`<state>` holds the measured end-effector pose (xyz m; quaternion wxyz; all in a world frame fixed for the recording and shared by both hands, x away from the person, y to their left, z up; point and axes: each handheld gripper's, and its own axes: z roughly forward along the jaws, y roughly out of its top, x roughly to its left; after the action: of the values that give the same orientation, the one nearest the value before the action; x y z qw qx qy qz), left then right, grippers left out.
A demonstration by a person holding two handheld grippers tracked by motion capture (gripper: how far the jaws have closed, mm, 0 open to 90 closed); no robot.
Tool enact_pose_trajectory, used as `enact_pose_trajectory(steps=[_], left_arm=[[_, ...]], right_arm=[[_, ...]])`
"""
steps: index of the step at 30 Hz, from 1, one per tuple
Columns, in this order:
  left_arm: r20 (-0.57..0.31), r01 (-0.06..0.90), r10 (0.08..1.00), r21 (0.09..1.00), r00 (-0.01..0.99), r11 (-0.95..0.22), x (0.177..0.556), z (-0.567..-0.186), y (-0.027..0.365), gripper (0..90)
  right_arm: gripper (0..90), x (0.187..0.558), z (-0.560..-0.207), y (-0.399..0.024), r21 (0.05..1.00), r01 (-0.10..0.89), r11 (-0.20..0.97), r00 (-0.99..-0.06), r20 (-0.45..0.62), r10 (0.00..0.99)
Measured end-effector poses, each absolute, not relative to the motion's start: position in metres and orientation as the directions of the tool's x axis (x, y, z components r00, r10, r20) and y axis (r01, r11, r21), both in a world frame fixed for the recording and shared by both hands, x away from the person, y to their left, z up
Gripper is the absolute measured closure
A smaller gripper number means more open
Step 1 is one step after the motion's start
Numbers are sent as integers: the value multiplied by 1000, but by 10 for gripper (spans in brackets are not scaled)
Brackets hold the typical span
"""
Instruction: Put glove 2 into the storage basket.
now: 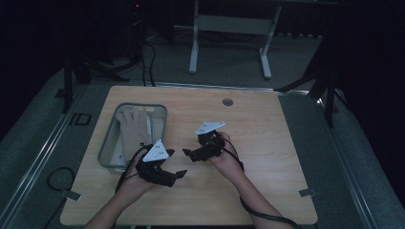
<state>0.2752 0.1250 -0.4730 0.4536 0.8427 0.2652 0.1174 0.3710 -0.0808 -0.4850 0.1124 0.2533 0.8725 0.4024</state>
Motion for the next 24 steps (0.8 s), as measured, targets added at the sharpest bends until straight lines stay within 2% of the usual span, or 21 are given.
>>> enact_pose_trajectory(steps=[12, 24], left_arm=[[-83, 339, 476, 808, 875, -481, 272, -501, 99, 169], [-100, 346, 445, 783, 890, -517, 272, -527, 81, 169]], right_arm=[[143, 361, -506, -107, 746, 363, 558, -842, 6, 539], [136, 350, -527, -134, 751, 368, 547, -837, 11, 548]])
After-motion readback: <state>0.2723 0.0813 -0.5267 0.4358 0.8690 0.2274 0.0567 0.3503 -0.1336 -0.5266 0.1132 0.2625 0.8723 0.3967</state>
